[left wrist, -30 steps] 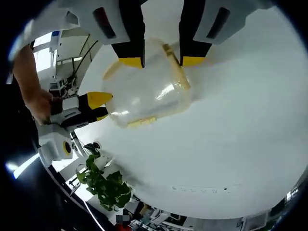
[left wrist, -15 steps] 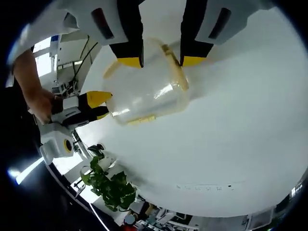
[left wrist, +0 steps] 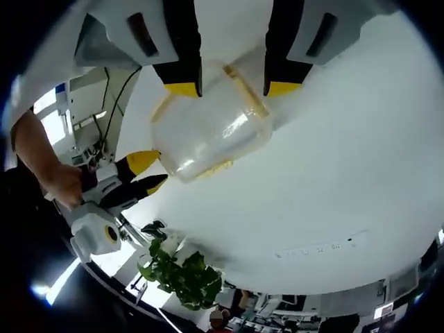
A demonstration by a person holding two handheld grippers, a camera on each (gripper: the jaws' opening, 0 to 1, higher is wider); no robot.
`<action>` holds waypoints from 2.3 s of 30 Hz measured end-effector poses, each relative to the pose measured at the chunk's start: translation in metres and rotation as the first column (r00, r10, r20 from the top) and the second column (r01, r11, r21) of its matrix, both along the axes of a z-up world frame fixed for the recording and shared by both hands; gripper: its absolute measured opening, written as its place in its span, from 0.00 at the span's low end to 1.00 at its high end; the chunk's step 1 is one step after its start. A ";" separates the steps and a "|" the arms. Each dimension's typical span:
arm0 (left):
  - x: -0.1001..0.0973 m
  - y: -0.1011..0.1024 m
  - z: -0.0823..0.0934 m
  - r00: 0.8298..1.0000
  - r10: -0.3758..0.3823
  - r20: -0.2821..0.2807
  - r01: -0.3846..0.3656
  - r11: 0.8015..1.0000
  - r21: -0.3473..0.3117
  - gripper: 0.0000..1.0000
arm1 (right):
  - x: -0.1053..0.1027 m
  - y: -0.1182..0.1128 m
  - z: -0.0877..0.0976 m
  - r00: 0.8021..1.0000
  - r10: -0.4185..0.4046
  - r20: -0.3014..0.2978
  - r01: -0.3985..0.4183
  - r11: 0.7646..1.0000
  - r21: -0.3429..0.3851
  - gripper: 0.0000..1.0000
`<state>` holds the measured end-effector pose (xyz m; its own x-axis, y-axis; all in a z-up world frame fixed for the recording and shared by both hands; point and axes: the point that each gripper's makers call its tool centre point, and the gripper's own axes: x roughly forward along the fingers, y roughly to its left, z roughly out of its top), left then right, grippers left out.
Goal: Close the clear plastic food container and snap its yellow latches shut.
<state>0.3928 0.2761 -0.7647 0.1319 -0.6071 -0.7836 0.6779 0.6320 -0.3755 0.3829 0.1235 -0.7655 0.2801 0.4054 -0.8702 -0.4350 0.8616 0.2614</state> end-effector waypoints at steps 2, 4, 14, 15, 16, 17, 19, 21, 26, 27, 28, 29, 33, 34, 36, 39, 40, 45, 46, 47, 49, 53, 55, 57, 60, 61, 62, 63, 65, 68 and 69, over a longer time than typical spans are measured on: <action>0.001 -0.002 0.004 0.999 -0.034 0.026 0.034 0.999 -0.005 0.36 | 0.001 0.004 0.005 0.999 0.030 0.020 -0.030 0.999 0.010 0.35; 0.003 -0.002 0.006 0.994 -0.090 0.066 0.089 0.996 0.015 0.36 | 0.001 0.004 0.007 0.998 0.052 0.026 -0.052 0.999 -0.006 0.35; 0.003 -0.007 0.013 0.929 -0.309 0.203 0.301 0.951 0.069 0.39 | 0.007 0.011 0.012 0.974 0.209 0.085 -0.202 0.976 -0.082 0.34; 0.003 -0.006 0.013 0.931 -0.306 0.200 0.299 0.952 0.068 0.39 | 0.008 0.011 0.012 0.972 0.219 0.091 -0.211 0.974 -0.085 0.34; 0.003 -0.006 0.013 0.930 -0.308 0.199 0.300 0.951 0.067 0.40 | 0.008 0.012 0.013 0.969 0.227 0.095 -0.219 0.972 -0.087 0.34; 0.003 -0.007 0.014 0.924 -0.321 0.206 0.315 0.947 0.061 0.40 | 0.009 0.013 0.013 0.966 0.237 0.100 -0.228 0.969 -0.094 0.34; 0.005 -0.009 0.015 0.915 -0.334 0.228 0.328 0.943 0.064 0.39 | 0.010 0.014 0.013 0.960 0.259 0.107 -0.249 0.963 -0.105 0.34; 0.002 -0.012 0.016 0.897 -0.369 0.243 0.362 0.929 0.075 0.39 | 0.010 0.018 0.014 0.954 0.280 0.112 -0.269 0.958 -0.104 0.34; -0.002 -0.019 0.018 0.874 -0.404 0.272 0.394 0.914 0.093 0.38 | 0.010 0.022 0.014 0.933 0.328 0.146 -0.311 0.942 -0.125 0.34; -0.003 -0.021 0.019 0.866 -0.412 0.283 0.403 0.911 0.093 0.38 | 0.012 0.023 0.014 0.918 0.359 0.168 -0.338 0.931 -0.137 0.34; -0.004 -0.024 0.021 0.857 -0.421 0.296 0.414 0.906 0.091 0.38 | 0.013 0.025 0.016 0.910 0.369 0.190 -0.346 0.927 -0.142 0.33; -0.004 -0.024 0.021 0.855 -0.422 0.300 0.415 0.905 0.092 0.37 | 0.011 0.027 0.017 0.906 0.379 0.190 -0.357 0.923 -0.144 0.33; -0.004 -0.028 0.020 0.835 -0.451 0.315 0.442 0.891 0.103 0.36 | 0.010 0.033 0.017 0.871 0.443 0.211 -0.416 0.895 -0.162 0.33; -0.002 -0.025 0.016 0.807 -0.494 0.324 0.467 0.869 0.163 0.36 | 0.009 0.034 0.017 0.861 0.462 0.212 -0.433 0.885 -0.168 0.33; -0.003 -0.025 0.013 0.757 -0.559 0.337 0.515 0.829 0.220 0.35 | 0.007 0.038 0.015 0.840 0.499 0.214 -0.469 0.865 -0.177 0.34; -0.006 -0.030 0.015 0.774 -0.538 0.332 0.510 0.842 0.176 0.35 | 0.005 0.041 0.014 0.824 0.526 0.212 -0.496 0.850 -0.181 0.33; -0.006 -0.031 0.016 0.776 -0.535 0.334 0.510 0.844 0.169 0.35 | 0.005 0.043 0.014 0.817 0.535 0.214 -0.506 0.844 -0.179 0.33; -0.009 -0.034 0.015 0.742 -0.573 0.348 0.546 0.817 0.183 0.35 | 0.004 0.049 0.014 0.779 0.587 0.219 -0.554 0.809 -0.199 0.33; -0.009 -0.035 0.016 0.734 -0.580 0.353 0.556 0.812 0.180 0.35 | 0.004 0.050 0.014 0.773 0.594 0.222 -0.561 0.804 -0.197 0.33; -0.010 -0.037 0.016 0.725 -0.587 0.360 0.565 0.806 0.176 0.34 | 0.004 0.053 0.015 0.765 0.601 0.231 -0.570 0.799 -0.190 0.33; -0.012 -0.041 0.017 0.714 -0.594 0.372 0.582 0.798 0.158 0.34 | 0.002 0.055 0.014 0.751 0.619 0.231 -0.588 0.785 -0.193 0.33; -0.016 -0.049 0.015 0.685 -0.617 0.388 0.612 0.776 0.152 0.34 | 0.000 0.061 0.012 0.715 0.660 0.231 -0.625 0.751 -0.211 0.33; -0.017 -0.052 0.015 0.674 -0.623 0.396 0.621 0.769 0.152 0.33 | -0.001 0.064 0.012 0.712 0.662 0.234 -0.630 0.750 -0.203 0.33; -0.016 -0.055 0.015 0.676 -0.621 0.396 0.622 0.769 0.145 0.33 | -0.001 0.067 0.011 0.706 0.668 0.234 -0.636 0.744 -0.205 0.33; -0.018 -0.059 0.015 0.684 -0.613 0.397 0.620 0.774 0.127 0.34 | 0.000 0.069 0.009 0.694 0.682 0.233 -0.645 0.732 -0.222 0.33; -0.018 -0.060 0.015 0.686 -0.610 0.398 0.620 0.775 0.120 0.33 | 0.000 0.070 0.009 0.697 0.677 0.237 -0.643 0.736 -0.213 0.33; -0.018 -0.061 0.015 0.687 -0.608 0.398 0.619 0.777 0.118 0.33 | 0.000 0.073 0.010 0.699 0.674 0.242 -0.644 0.739 -0.199 0.33; -0.019 -0.061 0.014 0.688 -0.607 0.397 0.618 0.777 0.118 0.33 | 0.001 0.073 0.010 0.698 0.674 0.242 -0.644 0.738 -0.200 0.33; -0.020 -0.062 0.012 0.690 -0.609 0.391 0.619 0.777 0.116 0.33 | 0.002 0.075 0.010 0.693 0.679 0.244 -0.647 0.734 -0.206 0.33; -0.020 -0.063 0.011 0.689 -0.609 0.393 0.617 0.777 0.122 0.34 | 0.004 0.079 0.011 0.680 0.689 0.250 -0.658 0.724 -0.207 0.33; -0.021 -0.063 0.011 0.691 -0.607 0.392 0.617 0.778 0.118 0.34 | 0.005 0.080 0.012 0.675 0.693 0.253 -0.660 0.721 -0.210 0.33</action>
